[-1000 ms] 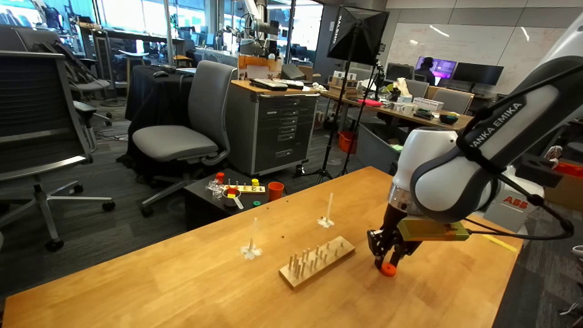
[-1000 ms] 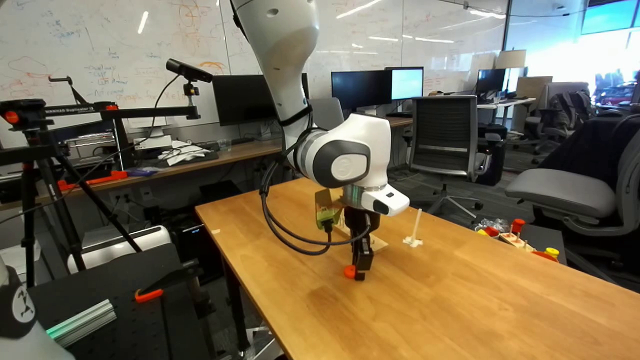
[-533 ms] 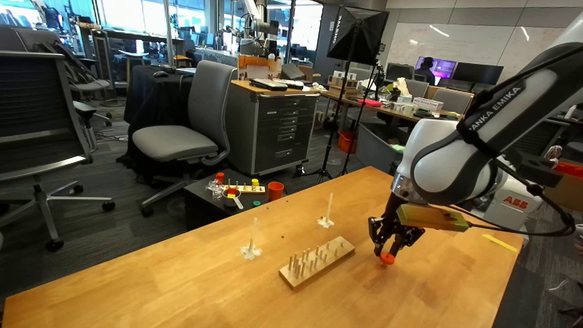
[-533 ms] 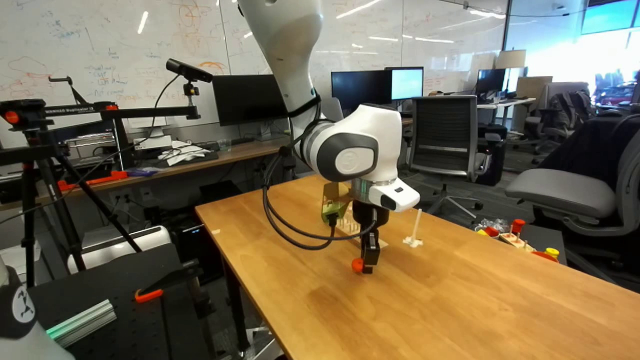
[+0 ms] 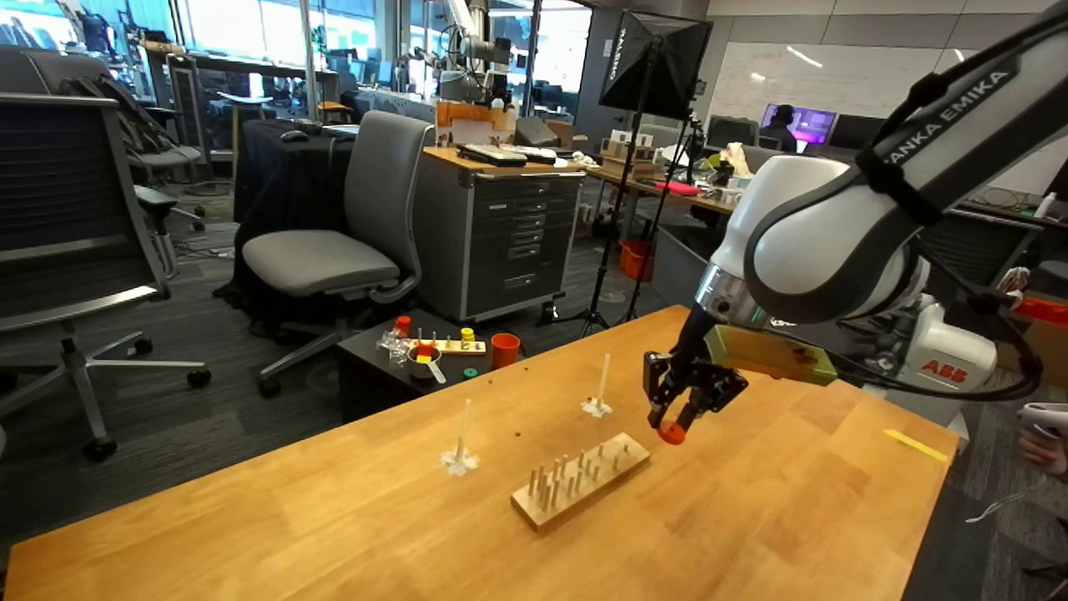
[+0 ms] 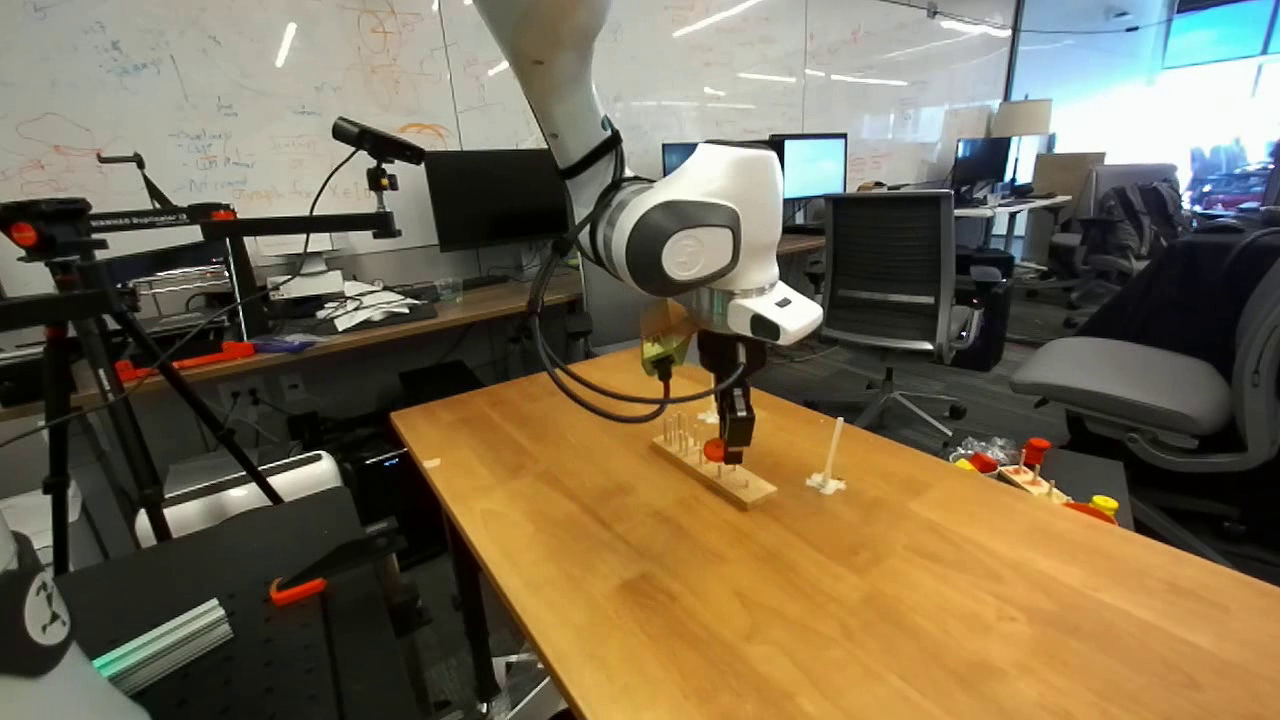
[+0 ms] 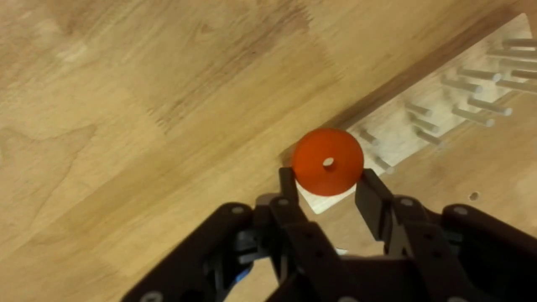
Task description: Place the orange ring on the wooden stand
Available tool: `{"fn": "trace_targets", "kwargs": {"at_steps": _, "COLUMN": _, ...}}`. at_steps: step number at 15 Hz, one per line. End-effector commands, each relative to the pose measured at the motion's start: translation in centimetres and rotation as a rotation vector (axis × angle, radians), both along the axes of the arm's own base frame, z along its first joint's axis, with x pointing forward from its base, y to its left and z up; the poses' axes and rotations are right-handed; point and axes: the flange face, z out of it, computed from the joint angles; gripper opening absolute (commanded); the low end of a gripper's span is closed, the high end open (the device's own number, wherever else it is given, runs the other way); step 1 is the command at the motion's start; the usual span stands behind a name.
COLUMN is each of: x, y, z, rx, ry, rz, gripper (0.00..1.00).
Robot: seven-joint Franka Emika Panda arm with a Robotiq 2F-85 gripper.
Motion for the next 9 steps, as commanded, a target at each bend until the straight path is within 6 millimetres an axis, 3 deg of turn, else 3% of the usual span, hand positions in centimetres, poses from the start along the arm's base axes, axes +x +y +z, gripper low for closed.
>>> {"fn": "trace_targets", "kwargs": {"at_steps": 1, "x": 1.6, "y": 2.1, "z": 0.7, "rx": 0.024, "ry": -0.021, "rz": 0.023, "gripper": 0.16}}
{"fn": "trace_targets", "kwargs": {"at_steps": 9, "x": 3.8, "y": 4.7, "z": -1.9, "rx": 0.032, "ry": -0.022, "rz": 0.058, "gripper": 0.16}}
